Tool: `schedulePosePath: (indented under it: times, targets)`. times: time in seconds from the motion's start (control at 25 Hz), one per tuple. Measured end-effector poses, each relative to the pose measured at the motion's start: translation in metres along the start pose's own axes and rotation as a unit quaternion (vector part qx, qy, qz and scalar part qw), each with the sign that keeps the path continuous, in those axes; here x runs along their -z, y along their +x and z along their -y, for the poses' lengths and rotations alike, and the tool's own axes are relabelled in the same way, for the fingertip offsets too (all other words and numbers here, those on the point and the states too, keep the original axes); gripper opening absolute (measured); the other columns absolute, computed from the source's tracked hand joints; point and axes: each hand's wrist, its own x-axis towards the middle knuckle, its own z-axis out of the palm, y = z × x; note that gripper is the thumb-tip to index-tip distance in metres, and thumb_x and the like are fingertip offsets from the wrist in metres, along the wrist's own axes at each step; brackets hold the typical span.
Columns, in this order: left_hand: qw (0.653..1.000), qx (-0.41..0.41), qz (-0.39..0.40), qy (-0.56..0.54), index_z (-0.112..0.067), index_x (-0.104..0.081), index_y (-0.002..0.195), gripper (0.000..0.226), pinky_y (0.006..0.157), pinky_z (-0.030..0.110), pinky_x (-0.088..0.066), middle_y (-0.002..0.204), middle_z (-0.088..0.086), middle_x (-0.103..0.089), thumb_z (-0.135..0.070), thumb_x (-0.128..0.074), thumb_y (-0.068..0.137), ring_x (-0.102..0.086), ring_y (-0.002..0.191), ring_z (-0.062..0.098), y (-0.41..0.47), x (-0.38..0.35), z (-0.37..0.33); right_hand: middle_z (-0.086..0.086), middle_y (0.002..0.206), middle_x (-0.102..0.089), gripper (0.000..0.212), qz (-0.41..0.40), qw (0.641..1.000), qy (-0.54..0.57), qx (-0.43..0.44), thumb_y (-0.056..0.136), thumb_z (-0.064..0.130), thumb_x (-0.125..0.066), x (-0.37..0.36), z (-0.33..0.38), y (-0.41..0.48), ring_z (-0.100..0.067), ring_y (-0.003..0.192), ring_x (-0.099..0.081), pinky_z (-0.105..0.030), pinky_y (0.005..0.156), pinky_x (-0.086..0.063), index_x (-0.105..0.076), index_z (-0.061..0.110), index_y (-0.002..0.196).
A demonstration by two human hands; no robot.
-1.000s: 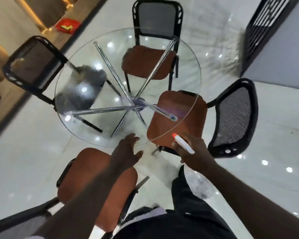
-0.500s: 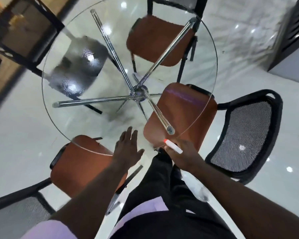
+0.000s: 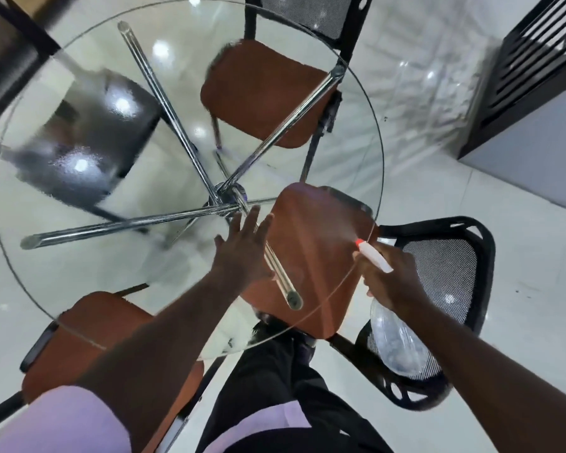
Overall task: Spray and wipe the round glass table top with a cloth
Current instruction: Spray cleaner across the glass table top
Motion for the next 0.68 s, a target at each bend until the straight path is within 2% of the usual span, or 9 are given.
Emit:
schedulePosePath:
  times: [0.08,0.16,0.24,0.32,0.4,0.48,0.6,0.68]
  targets:
    - [1.0,0.015,0.0,0.015,-0.033,-0.007,0.165,0.13,0.106,0.074,-0.042,0.174,-0.003,0.005,-0.052,-0.092,0.068,-0.004,0.159,0.035,0.015,0.015,0.002,0.001,0.071,-0.074,0.018,0.001,1.0,-0.006,0.005,0.093,0.041,-0.076,0.006,0.025,0.024,-0.029,0.066,-0.076,-0.05,0.064,-0.067,-0.076,0.024,0.098]
    - [0.999,0.03,0.013,0.02,-0.031,-0.009,0.164,0.124,0.104,0.071,-0.046,0.173,-0.002,0.003,-0.045,-0.091,0.072,-0.006,0.157,0.035,0.025,0.018,0.005,-0.001,0.089,-0.078,0.019,0.031,0.999,-0.01,0.022,0.096,0.039,-0.079,0.007,0.049,0.049,-0.024,0.074,-0.079,-0.041,0.061,-0.069,-0.075,0.027,0.109]
    - [0.999,0.026,-0.002,0.044,-0.03,-0.013,0.163,0.118,0.098,0.067,-0.053,0.172,0.001,-0.005,-0.042,-0.089,0.073,-0.013,0.154,0.038,0.029,0.012,0.009,-0.001,0.096,-0.079,0.024,0.051,0.998,-0.013,0.042,0.097,0.042,-0.078,0.003,0.074,0.075,-0.024,0.08,-0.08,-0.041,0.064,-0.069,-0.074,0.025,0.113]
    - [0.997,0.027,-0.012,0.065,-0.029,-0.016,0.162,0.116,0.092,0.064,-0.057,0.17,0.003,-0.01,-0.042,-0.088,0.072,-0.019,0.151,0.04,0.031,0.005,0.01,-0.002,0.092,-0.079,0.025,0.047,0.994,-0.053,0.079,0.098,0.047,-0.074,-0.009,0.101,0.098,-0.029,0.083,-0.079,-0.047,0.072,-0.069,-0.076,0.023,0.106]
    - [0.997,0.031,-0.01,0.064,-0.029,-0.018,0.162,0.113,0.089,0.062,-0.058,0.17,0.002,-0.011,-0.039,-0.087,0.072,-0.022,0.15,0.041,0.034,0.003,0.011,-0.004,0.082,-0.077,0.025,0.05,0.989,-0.082,0.111,0.097,0.042,-0.072,-0.024,0.13,0.116,-0.034,0.082,-0.078,-0.052,0.078,-0.067,-0.077,0.018,0.094]
    - [0.998,0.027,-0.011,0.061,-0.028,-0.019,0.162,0.112,0.088,0.061,-0.058,0.171,0.003,-0.012,-0.035,-0.086,0.072,-0.023,0.149,0.042,0.035,0.004,0.01,-0.01,0.084,-0.079,0.024,0.068,0.986,-0.079,0.131,0.097,0.037,-0.073,-0.036,0.155,0.129,-0.034,0.08,-0.077,-0.053,0.079,-0.066,-0.078,0.014,0.093]
    - [0.998,0.021,-0.015,0.06,-0.026,-0.02,0.162,0.109,0.087,0.062,-0.058,0.17,0.006,-0.014,-0.03,-0.084,0.074,-0.025,0.148,0.046,0.037,0.002,0.01,-0.007,0.092,-0.076,0.023,0.122,0.981,-0.067,0.132,0.097,0.033,-0.078,-0.041,0.181,0.144,-0.027,0.075,-0.077,-0.041,0.068,-0.068,-0.072,0.011,0.102]
    - [0.997,0.022,-0.018,0.065,-0.025,-0.024,0.161,0.108,0.084,0.062,-0.058,0.169,0.008,-0.018,-0.029,-0.084,0.072,-0.028,0.145,0.047,0.038,0.0,0.009,-0.011,0.087,-0.076,0.022,0.123,0.986,-0.036,0.111,0.096,0.03,-0.079,-0.039,0.181,0.152,-0.032,0.07,-0.078,-0.043,0.061,-0.068,-0.071,0.01,0.1]
